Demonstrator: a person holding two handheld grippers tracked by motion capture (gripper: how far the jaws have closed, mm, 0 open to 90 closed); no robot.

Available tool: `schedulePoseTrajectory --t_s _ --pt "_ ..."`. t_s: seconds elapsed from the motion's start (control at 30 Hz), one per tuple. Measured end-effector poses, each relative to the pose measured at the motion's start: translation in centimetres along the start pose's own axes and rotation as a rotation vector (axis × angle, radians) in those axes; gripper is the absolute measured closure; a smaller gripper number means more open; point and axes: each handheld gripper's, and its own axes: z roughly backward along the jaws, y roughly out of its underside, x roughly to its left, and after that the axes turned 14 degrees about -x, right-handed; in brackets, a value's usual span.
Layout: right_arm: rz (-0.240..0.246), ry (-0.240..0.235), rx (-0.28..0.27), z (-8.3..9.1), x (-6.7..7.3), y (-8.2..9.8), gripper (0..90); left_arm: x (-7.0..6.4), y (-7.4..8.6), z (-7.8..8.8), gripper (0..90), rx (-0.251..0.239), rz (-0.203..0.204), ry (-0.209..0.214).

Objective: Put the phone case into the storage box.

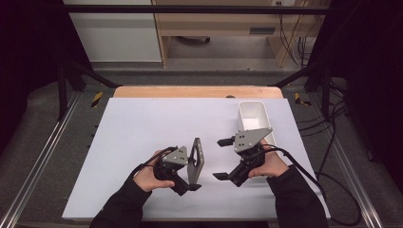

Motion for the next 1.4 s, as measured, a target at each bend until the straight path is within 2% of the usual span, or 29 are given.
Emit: schedulePoseTrajectory --t_s 0.27,0.63,0.83,1.4 --pt "-0.009 -0.015 -0.027 0.0 0.4 0.2 1.8 -0.5 -0.5 -0.3 11.4 -0.014 -0.010 0.035" --pt "-0.013 -0.023 -0.065 0.2 0.7 -0.2 2.7 -0.6 -1.2 -0.4 11.4 -0.026 -0.027 0.045" --pt "-0.014 -0.027 -0.065 0.1 0.8 -0.3 2.3 -0.7 -1.5 -0.8 11.4 -0.029 -0.034 0.054" --pt "-0.018 -0.066 -0.041 -1.0 1.0 0.3 2.9 -0.7 -1.0 -2.1 11.4 0.007 -0.049 0.072"
